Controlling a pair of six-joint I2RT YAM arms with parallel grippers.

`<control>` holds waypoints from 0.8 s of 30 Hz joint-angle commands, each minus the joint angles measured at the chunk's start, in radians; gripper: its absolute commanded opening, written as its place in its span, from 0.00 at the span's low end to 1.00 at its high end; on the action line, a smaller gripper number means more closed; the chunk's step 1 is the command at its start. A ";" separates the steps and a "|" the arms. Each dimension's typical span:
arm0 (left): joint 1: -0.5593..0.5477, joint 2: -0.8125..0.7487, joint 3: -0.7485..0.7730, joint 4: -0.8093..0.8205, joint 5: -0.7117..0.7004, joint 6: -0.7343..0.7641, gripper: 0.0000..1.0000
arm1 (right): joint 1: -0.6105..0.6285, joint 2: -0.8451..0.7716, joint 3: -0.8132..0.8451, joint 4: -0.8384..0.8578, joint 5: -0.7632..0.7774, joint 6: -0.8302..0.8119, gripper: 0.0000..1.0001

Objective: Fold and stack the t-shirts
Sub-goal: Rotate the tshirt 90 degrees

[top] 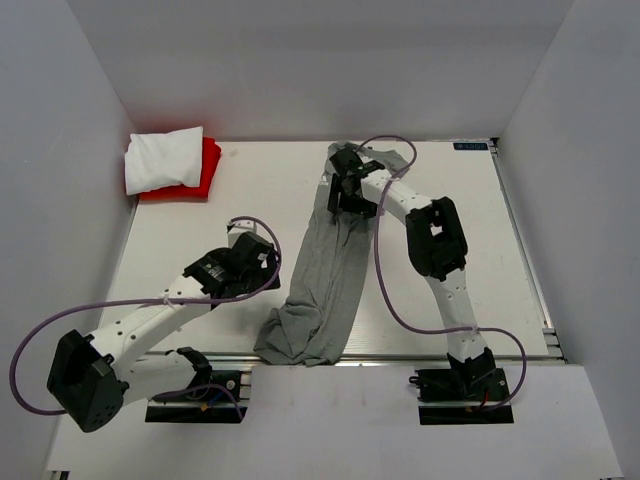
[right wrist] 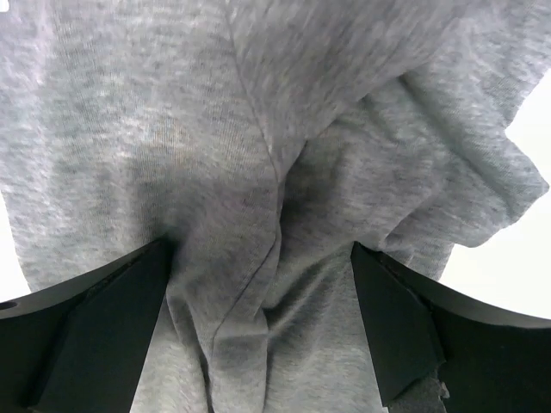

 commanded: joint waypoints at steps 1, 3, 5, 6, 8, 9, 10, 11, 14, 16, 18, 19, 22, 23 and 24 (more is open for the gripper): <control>0.003 -0.035 0.026 0.028 -0.027 -0.018 1.00 | -0.066 0.132 0.095 -0.089 0.014 0.047 0.90; 0.013 -0.035 0.027 0.051 -0.027 -0.003 1.00 | -0.098 0.157 0.124 -0.088 0.005 0.048 0.90; 0.022 -0.012 0.037 0.078 -0.018 0.022 1.00 | -0.139 0.168 0.142 -0.068 -0.020 0.038 0.90; 0.022 0.015 0.048 0.089 -0.018 0.043 1.00 | -0.146 0.178 0.180 -0.066 -0.023 0.004 0.90; 0.031 0.052 0.074 0.118 0.008 0.062 1.00 | -0.179 0.195 0.207 -0.042 -0.049 -0.027 0.90; 0.031 0.074 0.092 0.130 0.020 0.089 1.00 | -0.186 0.203 0.252 -0.039 -0.047 -0.066 0.90; 0.043 0.119 0.105 0.140 0.040 0.099 1.00 | -0.196 0.208 0.266 -0.016 -0.049 -0.079 0.90; 0.043 0.144 0.118 0.150 0.051 0.109 1.00 | -0.211 0.214 0.280 -0.011 -0.046 -0.091 0.90; 0.054 0.224 0.157 0.181 0.109 0.167 1.00 | -0.238 0.200 0.339 0.015 -0.087 -0.149 0.90; 0.063 0.255 0.178 0.201 0.169 0.203 1.00 | -0.253 0.180 0.325 0.058 -0.150 -0.194 0.90; 0.063 0.275 0.189 0.229 0.209 0.230 1.00 | -0.244 0.116 0.276 0.104 -0.240 -0.287 0.90; 0.063 0.286 0.189 0.229 0.250 0.255 1.00 | -0.238 0.096 0.267 0.105 -0.254 -0.309 0.90; 0.063 0.286 0.160 0.255 0.327 0.281 1.00 | -0.215 -0.042 0.192 0.142 -0.340 -0.386 0.90; 0.054 0.269 0.151 0.264 0.339 0.281 1.00 | -0.206 -0.068 0.137 0.144 -0.349 -0.403 0.90; 0.054 0.255 0.119 0.264 0.368 0.281 1.00 | -0.199 -0.096 0.109 0.151 -0.359 -0.409 0.90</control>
